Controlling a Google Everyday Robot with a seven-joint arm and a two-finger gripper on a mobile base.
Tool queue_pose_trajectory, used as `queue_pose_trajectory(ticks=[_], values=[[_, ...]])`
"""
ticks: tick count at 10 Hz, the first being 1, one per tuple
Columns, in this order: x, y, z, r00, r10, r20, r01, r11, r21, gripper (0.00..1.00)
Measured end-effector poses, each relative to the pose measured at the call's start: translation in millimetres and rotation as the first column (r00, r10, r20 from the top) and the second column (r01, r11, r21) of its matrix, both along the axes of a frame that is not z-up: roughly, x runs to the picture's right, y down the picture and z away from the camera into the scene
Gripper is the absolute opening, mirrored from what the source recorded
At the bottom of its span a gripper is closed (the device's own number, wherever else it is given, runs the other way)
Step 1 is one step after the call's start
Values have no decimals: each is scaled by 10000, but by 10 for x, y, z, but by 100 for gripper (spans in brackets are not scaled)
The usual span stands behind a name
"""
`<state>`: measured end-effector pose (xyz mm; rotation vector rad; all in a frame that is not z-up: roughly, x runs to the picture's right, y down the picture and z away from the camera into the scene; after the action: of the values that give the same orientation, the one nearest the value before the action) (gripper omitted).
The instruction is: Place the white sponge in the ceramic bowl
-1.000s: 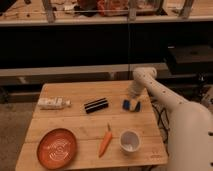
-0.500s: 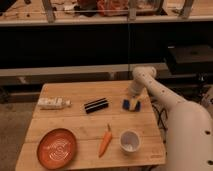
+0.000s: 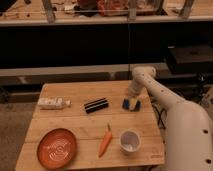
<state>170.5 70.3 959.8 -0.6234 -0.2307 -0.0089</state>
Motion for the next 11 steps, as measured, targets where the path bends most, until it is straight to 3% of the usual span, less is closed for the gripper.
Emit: queue_pose_trajectory(ticks=[2, 7, 11], values=[[74, -12, -76, 9987, -98, -504, 107, 9998, 174, 80], [226, 60, 4, 9953, 33, -968, -37, 10000, -40, 77], [268, 111, 121, 9958, 211, -893, -255, 9985, -486, 46]])
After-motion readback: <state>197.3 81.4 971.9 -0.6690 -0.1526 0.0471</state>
